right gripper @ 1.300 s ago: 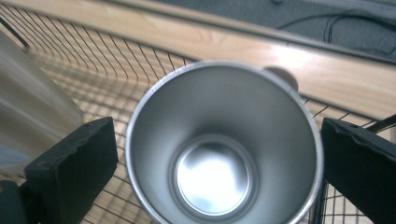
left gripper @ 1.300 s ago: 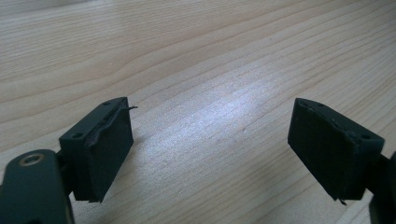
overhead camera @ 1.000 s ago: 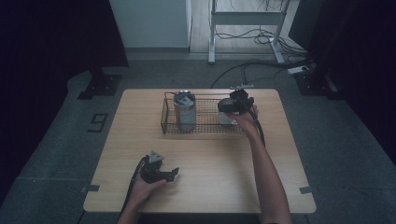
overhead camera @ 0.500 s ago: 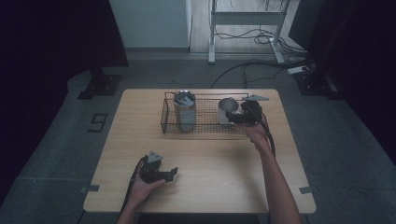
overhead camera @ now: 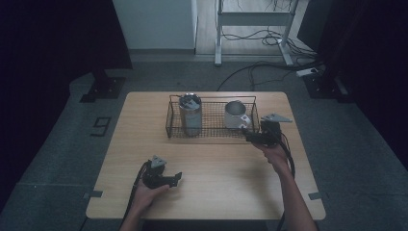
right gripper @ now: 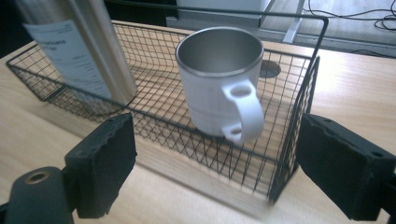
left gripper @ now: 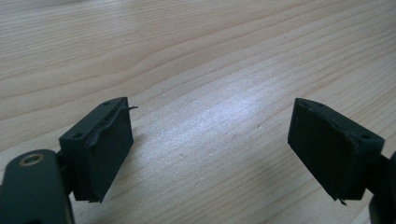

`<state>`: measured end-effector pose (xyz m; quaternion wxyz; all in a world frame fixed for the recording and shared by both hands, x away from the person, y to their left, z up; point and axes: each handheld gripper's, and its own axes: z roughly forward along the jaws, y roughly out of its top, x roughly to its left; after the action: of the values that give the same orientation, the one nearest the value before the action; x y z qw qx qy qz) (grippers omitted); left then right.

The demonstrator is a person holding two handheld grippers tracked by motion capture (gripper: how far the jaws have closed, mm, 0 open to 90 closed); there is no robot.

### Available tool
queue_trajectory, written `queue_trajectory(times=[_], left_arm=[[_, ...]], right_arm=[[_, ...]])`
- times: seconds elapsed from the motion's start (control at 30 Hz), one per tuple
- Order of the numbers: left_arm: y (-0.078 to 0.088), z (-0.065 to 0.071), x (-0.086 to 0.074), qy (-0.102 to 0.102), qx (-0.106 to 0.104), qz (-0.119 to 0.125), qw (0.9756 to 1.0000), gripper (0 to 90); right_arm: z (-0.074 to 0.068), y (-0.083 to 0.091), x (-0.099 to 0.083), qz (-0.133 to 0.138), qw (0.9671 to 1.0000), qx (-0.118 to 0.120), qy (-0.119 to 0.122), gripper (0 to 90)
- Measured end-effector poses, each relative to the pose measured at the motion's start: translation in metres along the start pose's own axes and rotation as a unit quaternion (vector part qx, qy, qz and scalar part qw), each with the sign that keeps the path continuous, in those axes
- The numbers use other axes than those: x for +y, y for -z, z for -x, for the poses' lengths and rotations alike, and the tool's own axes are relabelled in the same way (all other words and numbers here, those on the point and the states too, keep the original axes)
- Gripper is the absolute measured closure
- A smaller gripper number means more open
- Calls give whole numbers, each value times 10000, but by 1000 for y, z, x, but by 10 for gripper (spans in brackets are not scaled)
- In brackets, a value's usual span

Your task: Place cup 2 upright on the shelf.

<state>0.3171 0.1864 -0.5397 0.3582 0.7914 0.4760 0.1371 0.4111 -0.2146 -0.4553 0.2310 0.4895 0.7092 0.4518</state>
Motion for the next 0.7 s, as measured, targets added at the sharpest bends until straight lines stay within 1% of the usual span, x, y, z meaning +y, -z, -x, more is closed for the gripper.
queue_trajectory(times=[0.1,0.2,0.43,0.53,0.7], left_arm=[[-1,1,0,-28,3,-30,10000,143],[-2,1,0,-36,-5,-27,10000,143],[-2,2,-1,-46,15,-41,10000,143],[-2,3,-1,-74,0,-51,10000,143],[-4,5,-1,-100,-1,-77,9999,142]], right_arm=[[0,9,-10,20,10000,-23,-8,126],[1,17,-22,5,10000,-41,-66,128],[2,35,-51,-69,9999,-99,-101,131],[2,41,-63,-132,9998,-113,-135,131],[-1,43,-77,-288,9995,-112,-40,131]])
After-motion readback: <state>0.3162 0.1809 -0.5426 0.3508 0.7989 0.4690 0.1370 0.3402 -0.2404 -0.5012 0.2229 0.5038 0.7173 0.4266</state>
